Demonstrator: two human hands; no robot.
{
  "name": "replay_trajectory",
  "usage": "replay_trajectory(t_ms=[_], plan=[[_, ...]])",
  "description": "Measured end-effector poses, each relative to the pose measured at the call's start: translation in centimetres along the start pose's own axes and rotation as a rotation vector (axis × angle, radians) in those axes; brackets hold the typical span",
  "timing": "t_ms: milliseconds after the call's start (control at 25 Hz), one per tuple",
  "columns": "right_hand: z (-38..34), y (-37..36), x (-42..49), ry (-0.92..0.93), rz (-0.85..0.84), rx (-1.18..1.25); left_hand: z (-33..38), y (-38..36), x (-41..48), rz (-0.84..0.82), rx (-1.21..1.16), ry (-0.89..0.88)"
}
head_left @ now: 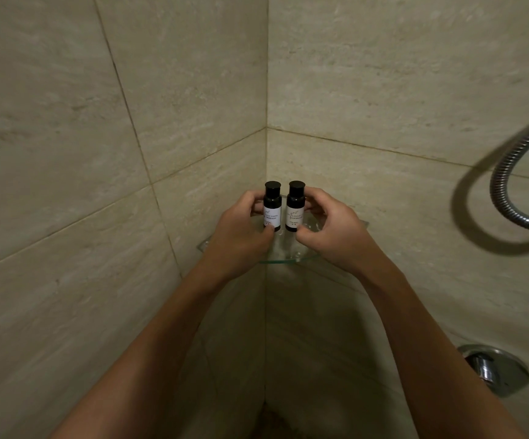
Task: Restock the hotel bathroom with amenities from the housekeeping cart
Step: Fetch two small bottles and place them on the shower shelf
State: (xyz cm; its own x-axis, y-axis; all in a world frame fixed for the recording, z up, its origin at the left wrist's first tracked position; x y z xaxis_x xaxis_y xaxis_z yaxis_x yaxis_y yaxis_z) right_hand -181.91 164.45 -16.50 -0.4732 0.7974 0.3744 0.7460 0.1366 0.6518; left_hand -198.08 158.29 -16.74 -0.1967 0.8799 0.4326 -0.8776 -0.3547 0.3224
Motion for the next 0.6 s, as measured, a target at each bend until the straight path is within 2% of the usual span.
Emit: replay_trajectory(t_ms=[600], plan=[[-0.31, -0.08, -0.06, 0.012, 0.025, -0.028, 0.16, 0.08, -0.18, 0.004, 0.021, 0.0]])
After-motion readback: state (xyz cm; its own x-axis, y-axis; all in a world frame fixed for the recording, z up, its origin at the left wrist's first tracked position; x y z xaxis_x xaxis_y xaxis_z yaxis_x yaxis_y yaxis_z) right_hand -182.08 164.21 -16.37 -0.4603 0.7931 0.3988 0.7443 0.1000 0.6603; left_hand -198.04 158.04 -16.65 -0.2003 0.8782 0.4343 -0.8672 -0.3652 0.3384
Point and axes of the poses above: each hand's wrist, its own x-axis towards the middle knuckle, its own y-axis out of the back of the hand, z = x × y, the point moved 4 cm from there along x, towards the middle knuckle, and after that the axes turned 9 degrees about -x, right-handed, at the moved point
